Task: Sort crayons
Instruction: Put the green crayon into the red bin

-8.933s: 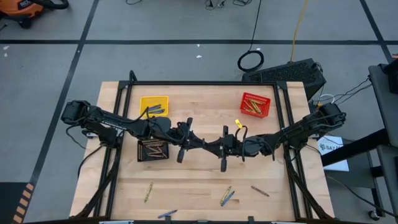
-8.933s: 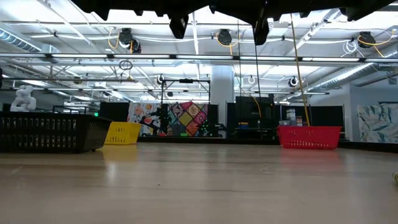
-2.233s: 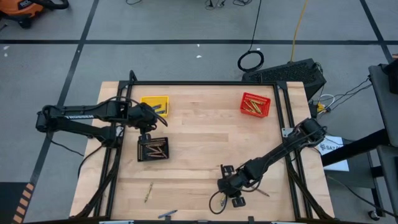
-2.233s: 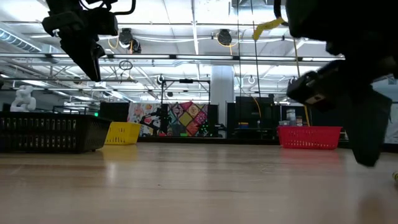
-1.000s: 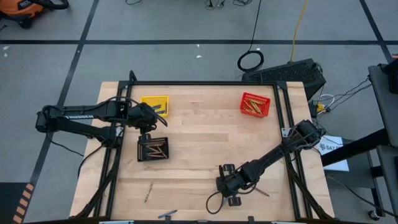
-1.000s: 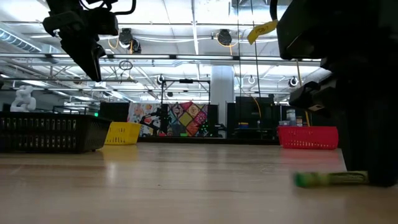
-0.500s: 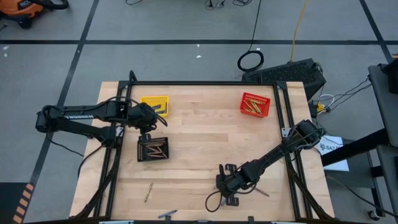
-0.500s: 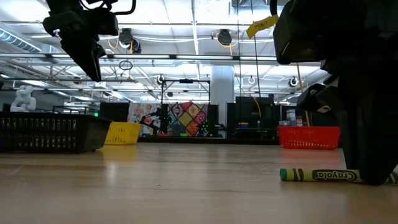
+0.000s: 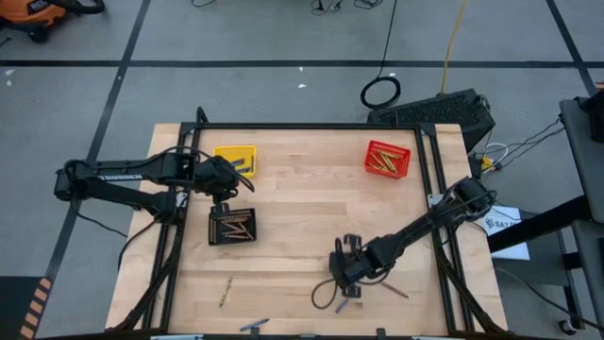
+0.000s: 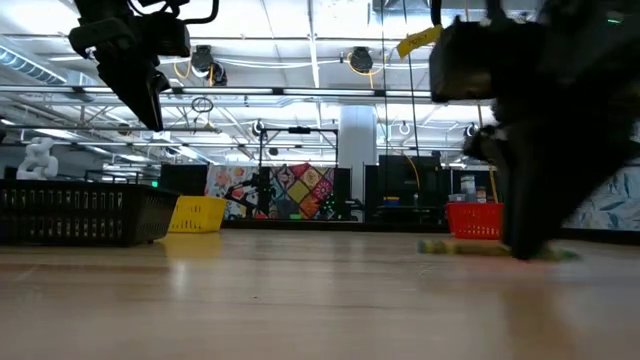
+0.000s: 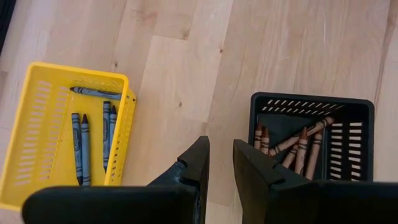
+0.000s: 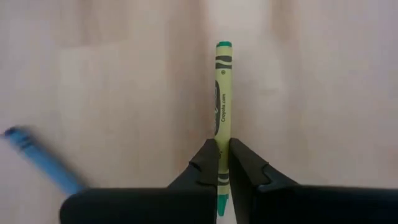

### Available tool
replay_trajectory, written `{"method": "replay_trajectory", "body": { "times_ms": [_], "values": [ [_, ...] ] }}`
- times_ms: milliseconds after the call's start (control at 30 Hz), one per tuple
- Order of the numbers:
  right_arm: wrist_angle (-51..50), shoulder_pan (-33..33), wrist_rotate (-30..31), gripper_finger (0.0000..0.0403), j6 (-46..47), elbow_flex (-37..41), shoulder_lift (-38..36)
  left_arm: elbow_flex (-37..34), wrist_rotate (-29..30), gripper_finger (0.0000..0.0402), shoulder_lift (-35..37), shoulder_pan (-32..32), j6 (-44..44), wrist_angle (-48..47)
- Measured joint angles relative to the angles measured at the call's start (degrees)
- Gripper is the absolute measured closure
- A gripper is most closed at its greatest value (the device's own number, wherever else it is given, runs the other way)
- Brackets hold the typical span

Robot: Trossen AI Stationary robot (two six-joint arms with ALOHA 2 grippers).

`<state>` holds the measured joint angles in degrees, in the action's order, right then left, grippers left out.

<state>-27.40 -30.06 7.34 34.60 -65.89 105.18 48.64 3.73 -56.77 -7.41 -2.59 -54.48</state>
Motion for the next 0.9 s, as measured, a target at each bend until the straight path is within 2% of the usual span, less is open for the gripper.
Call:
{"method": "replay_trajectory", "body": {
  "times_ms": [400, 600, 900],
  "values": [
    [-16.49, 4.19, 13.49, 0.0403, 9.14, -0.15, -7.59, 0.00, 0.00, 0.0331, 0.00, -0.01, 0.02, -0.02],
    [-22.41, 7.82, 15.65, 0.0403, 9.44, -0.24, -12.00, 0.00, 0.00, 0.0331, 0.00, -0.01, 0.28, -0.02],
    [-32.90, 14.81, 15.22, 0.0403, 5.12, -0.26, -16.76, 0.00, 0.00, 0.0331, 0.00, 0.00, 0.28, -0.02]
  ]
}}
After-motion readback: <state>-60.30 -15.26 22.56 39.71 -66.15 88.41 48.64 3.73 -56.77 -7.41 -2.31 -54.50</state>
